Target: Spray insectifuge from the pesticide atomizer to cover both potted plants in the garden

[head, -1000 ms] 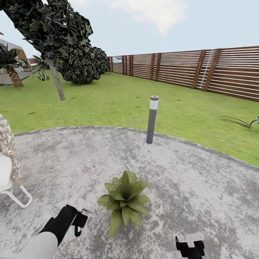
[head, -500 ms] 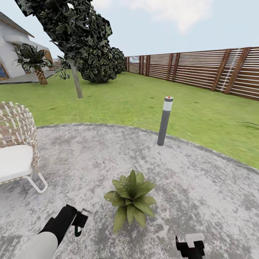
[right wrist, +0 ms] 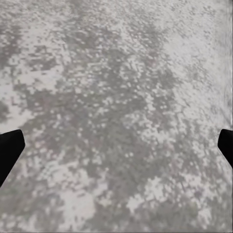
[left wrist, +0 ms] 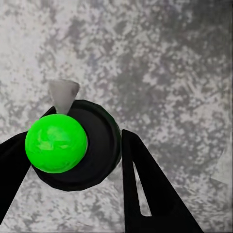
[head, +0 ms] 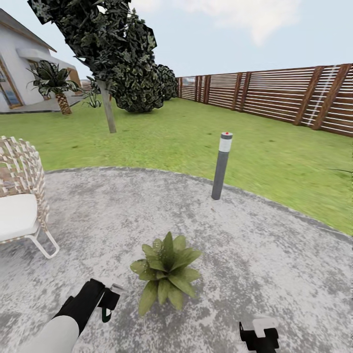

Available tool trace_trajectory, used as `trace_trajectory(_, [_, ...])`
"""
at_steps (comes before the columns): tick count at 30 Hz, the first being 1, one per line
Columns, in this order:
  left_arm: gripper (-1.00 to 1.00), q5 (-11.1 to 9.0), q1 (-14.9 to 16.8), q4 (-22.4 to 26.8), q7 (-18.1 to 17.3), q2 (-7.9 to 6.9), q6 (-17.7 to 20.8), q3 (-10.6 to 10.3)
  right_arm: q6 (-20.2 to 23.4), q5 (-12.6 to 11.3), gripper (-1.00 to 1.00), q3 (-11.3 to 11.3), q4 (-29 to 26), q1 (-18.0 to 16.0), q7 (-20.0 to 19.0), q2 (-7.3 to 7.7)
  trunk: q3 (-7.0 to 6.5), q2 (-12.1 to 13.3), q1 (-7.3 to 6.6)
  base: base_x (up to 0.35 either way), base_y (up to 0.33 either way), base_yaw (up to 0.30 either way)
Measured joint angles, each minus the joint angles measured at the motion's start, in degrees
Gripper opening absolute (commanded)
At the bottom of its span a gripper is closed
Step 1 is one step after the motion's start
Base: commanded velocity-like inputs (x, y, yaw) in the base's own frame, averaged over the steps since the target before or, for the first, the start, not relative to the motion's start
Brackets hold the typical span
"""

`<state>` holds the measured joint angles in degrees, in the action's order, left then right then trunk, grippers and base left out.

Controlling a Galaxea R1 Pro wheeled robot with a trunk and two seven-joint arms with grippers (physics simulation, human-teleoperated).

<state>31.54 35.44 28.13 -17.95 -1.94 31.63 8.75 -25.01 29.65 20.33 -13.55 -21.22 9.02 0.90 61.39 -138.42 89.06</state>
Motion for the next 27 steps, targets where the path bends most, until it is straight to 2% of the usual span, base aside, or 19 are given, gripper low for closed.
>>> trace_trajectory(9, [-1.0,0.0,0.0,0.0,0.0,-0.05,0.0,0.1,0.0,-0.1,1.0,0.0,0.0,0.0,0.0,0.0,0.0,0.0,0.0,-0.01,-0.274,0.004])
trace_trajectory(13, [-1.0,0.0,0.0,0.0,0.0,-0.06,0.0,0.2,0.0,-0.1,1.0,0.0,0.0,0.0,0.0,-0.08,0.0,0.0,0.01,-0.11,-0.247,0.182])
trace_trajectory(27, [-1.0,-0.1,0.0,0.0,-0.8,-0.08,0.1,-0.2,0.0,-0.1,1.0,0.0,0.0,0.0,0.0,-0.02,0.0,0.0,0.0,-0.013,-0.017,0.246])
